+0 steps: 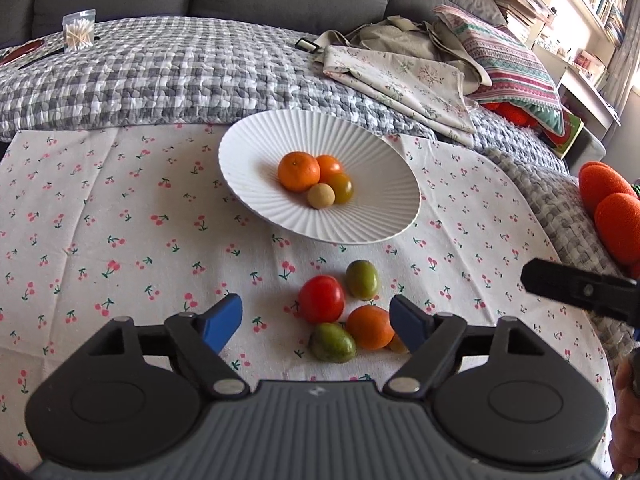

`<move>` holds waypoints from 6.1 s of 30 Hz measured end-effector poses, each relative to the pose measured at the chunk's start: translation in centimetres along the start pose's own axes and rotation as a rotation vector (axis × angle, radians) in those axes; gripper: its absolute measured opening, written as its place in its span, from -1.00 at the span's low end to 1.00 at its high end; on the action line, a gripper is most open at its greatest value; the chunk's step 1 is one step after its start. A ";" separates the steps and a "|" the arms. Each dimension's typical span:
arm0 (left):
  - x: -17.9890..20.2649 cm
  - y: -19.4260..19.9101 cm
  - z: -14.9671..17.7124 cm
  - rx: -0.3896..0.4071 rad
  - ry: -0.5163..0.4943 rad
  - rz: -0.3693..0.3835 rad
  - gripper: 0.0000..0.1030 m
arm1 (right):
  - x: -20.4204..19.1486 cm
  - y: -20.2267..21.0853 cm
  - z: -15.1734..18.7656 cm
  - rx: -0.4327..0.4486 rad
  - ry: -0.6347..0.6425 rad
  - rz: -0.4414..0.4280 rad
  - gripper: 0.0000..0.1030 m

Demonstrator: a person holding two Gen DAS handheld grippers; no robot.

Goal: Organize fruits
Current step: 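Withdraw both grippers from the bowl toward the remaining fruit, then grasp the red tomato with the left gripper while the right gripper grasps an orange, then place the red tomato in the bowl with the left gripper while the right gripper carries the orange over, then open the right gripper to drop the orange into the bowl, withdraw, then grasp the dark green fruit with the left gripper while the right gripper grasps a yellow-green tomato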

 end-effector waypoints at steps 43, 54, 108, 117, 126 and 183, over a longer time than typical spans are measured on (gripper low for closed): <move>-3.1 -1.3 -0.1 0.022 0.119 -0.035 -0.37 | -1.5 -6.7 3.6 -0.146 0.158 0.033 0.72; -3.4 -1.2 -0.1 0.021 0.125 -0.040 -0.37 | -2.5 -10.2 5.2 -0.170 0.244 0.054 -0.16; -1.8 -4.6 -4.4 0.107 -0.102 -0.075 -0.37 | 0.7 -7.9 -4.8 0.052 0.016 0.020 -0.40; -1.5 -6.4 -4.8 0.113 -0.160 -0.059 -0.36 | 0.3 -9.3 -5.3 0.064 0.028 0.015 -0.40; -1.6 -7.5 -5.0 0.117 -0.187 -0.074 -0.35 | -1.2 -11.8 -4.3 0.054 0.116 0.036 -0.39; -0.3 0.0 -0.7 0.010 -0.016 -0.010 0.27 | -0.1 -1.4 -1.0 0.006 -0.018 0.039 0.62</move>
Point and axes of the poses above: each gripper's, at about its wrist camera, not at the fingertips, and y roughly against the way its jaws point, x to its right, z to its underside, the point moved 4 cm from there along -y, roughly the way its jaws point, and after that the axes turned 15 degrees about -y, right-handed, at the moved point
